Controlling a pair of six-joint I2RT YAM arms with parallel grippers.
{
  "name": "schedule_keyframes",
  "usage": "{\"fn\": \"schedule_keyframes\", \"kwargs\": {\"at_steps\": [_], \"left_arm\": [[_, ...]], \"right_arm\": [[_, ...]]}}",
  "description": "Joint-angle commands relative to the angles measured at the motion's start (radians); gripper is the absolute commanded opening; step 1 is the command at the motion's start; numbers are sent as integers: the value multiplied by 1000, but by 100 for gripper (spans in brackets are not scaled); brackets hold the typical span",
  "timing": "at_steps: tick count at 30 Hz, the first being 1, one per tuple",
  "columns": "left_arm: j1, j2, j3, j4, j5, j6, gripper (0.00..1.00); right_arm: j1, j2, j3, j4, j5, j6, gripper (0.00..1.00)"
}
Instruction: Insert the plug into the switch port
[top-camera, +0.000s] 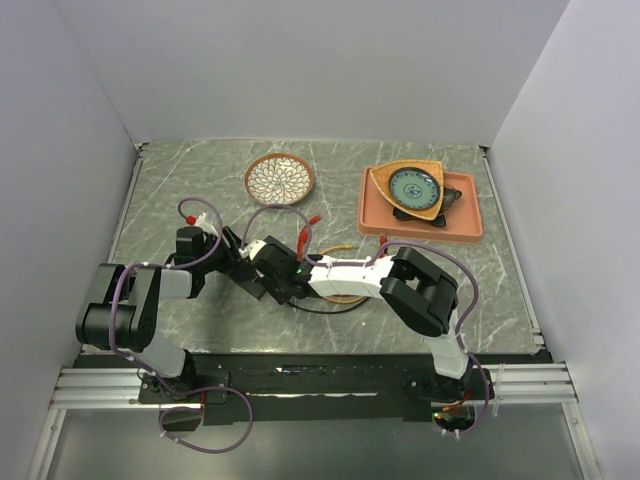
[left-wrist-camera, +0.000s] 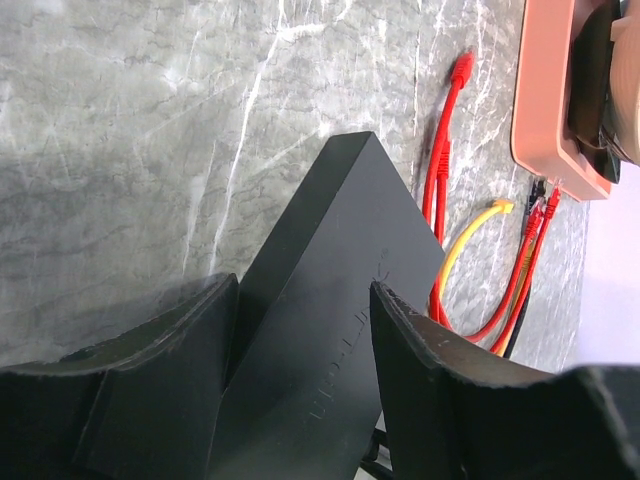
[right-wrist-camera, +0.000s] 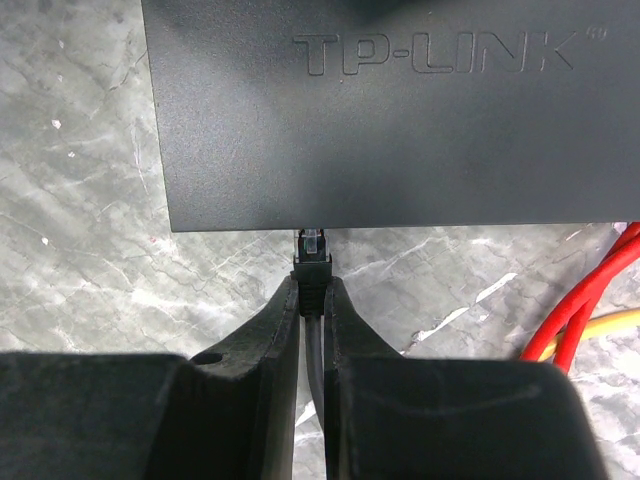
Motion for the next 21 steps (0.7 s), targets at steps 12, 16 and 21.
{"fn": "schedule_keyframes", "kwargs": {"at_steps": [12,16,21], "left_arm": [[-54,-28,-48,-164,183,-62,53],[-73,-28,-37,-197,181,-57,48],[-103,-13,-20,-226,180,-60,43]], "right_arm": [[-39,37,117,241,-59,-36,0],[-50,35,125,244,-85,-41,0],[-50,37,141,240,-97,-57,0]]}}
